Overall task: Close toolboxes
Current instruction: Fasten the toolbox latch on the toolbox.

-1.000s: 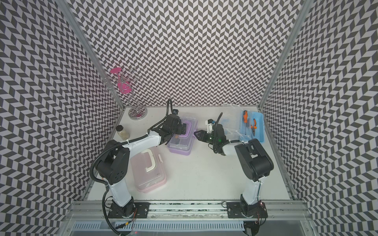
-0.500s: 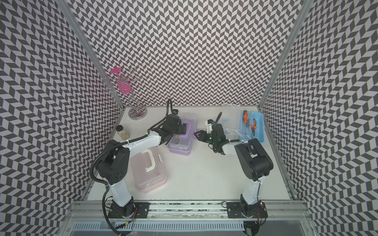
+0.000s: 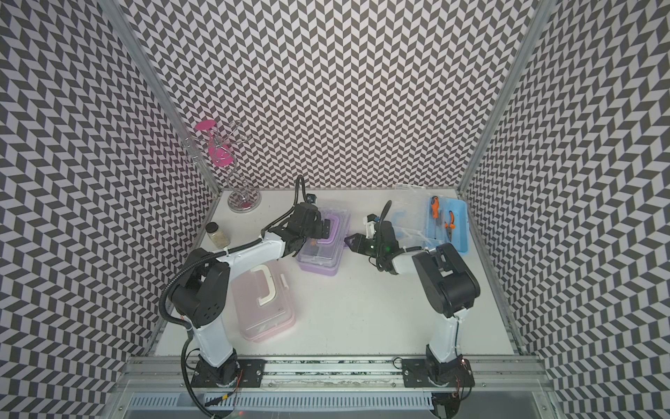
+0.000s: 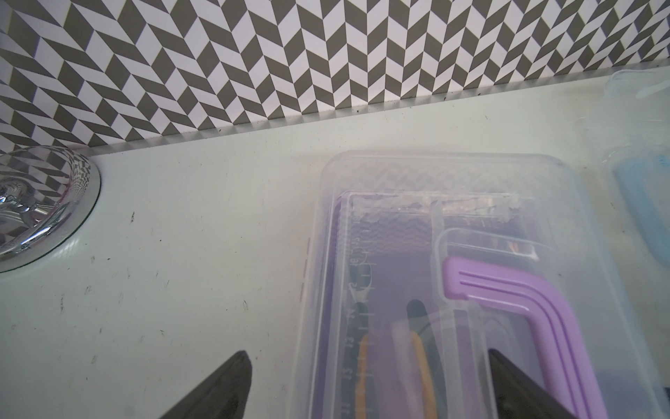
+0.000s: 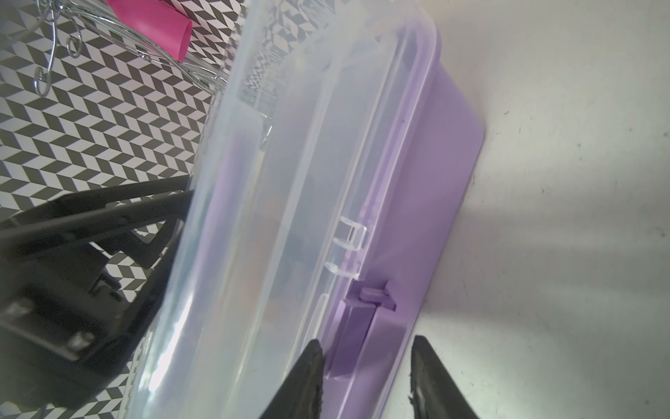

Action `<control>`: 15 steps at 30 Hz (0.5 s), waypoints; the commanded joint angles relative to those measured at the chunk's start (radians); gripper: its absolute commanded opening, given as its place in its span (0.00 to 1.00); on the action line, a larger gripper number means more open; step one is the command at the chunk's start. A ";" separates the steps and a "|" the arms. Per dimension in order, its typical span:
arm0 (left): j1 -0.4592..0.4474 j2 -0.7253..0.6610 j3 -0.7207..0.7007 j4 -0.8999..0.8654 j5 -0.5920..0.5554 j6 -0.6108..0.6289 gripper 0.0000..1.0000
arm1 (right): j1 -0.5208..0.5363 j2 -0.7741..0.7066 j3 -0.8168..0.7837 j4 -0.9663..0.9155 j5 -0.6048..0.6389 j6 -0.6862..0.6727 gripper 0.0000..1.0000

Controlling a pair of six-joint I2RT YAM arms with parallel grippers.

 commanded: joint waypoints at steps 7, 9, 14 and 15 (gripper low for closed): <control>0.010 0.004 -0.022 -0.057 -0.004 0.004 0.99 | 0.004 -0.045 0.016 0.046 -0.028 0.007 0.31; 0.010 0.003 -0.024 -0.057 -0.003 0.004 0.99 | 0.004 -0.055 0.011 0.047 -0.022 0.010 0.28; 0.010 0.004 -0.026 -0.054 -0.001 0.003 0.99 | 0.003 -0.088 0.009 0.035 -0.017 0.008 0.26; 0.010 0.004 -0.029 -0.054 -0.001 0.003 0.99 | 0.004 -0.095 0.009 0.033 -0.019 0.007 0.26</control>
